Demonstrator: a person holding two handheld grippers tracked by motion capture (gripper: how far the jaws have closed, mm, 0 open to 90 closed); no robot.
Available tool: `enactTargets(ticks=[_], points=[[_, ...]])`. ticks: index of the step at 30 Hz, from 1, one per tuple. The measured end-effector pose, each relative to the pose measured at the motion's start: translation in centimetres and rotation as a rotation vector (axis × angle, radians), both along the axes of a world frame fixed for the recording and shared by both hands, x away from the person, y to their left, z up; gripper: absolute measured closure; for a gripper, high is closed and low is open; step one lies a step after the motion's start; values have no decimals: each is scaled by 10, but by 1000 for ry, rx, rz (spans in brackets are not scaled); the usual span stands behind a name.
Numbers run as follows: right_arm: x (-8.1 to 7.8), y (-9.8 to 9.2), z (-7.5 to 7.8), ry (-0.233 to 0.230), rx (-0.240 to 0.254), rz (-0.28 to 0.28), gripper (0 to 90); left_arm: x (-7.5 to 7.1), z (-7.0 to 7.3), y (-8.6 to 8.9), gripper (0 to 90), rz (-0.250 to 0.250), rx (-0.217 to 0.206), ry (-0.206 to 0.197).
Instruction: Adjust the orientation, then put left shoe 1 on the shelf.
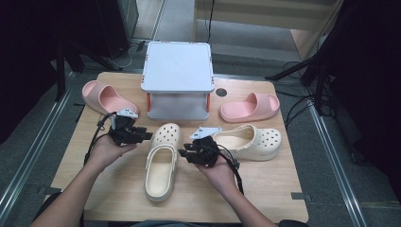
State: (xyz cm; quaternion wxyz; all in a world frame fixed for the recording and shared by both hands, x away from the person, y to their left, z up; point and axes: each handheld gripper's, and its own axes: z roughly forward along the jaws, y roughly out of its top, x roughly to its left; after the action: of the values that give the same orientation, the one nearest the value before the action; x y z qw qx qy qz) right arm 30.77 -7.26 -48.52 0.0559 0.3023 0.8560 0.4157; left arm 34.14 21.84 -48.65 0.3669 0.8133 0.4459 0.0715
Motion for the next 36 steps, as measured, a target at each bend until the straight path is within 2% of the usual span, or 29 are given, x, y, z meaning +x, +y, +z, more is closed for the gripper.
enactTargets(ticks=[3, 9, 11, 13, 15, 19, 24, 29, 33, 36], points=[[-3, -2, 4, 7, 29, -15, 637, -4, 5, 1, 510, -15, -19, 9], [-13, -1, 9, 17, 67, -51, 553, -11, 14, 1, 497, -34, -19, -26], [-16, 1, 9, 33, 79, -64, 550, -10, 19, 0, 565, -36, -19, -13], [-20, 5, 9, 56, 93, -75, 535, -9, 24, -1, 666, -51, -16, -44], [-24, 11, 9, 55, 104, -82, 508, -8, 30, -1, 717, -57, -28, -74], [-29, 19, 4, 48, 83, -102, 461, -3, 37, -1, 749, -54, -42, -81], [-30, 27, -3, 64, 63, -130, 412, 5, 43, -1, 753, -47, -17, -70], [-33, 33, -8, 60, 45, -143, 405, 14, 61, -2, 765, -57, -33, -95], [-34, 38, -11, 49, 22, -156, 401, 29, 77, -4, 765, -57, -30, -116], [-34, 41, -15, 63, 8, -161, 407, 43, 87, -5, 769, -61, -48, -106]])
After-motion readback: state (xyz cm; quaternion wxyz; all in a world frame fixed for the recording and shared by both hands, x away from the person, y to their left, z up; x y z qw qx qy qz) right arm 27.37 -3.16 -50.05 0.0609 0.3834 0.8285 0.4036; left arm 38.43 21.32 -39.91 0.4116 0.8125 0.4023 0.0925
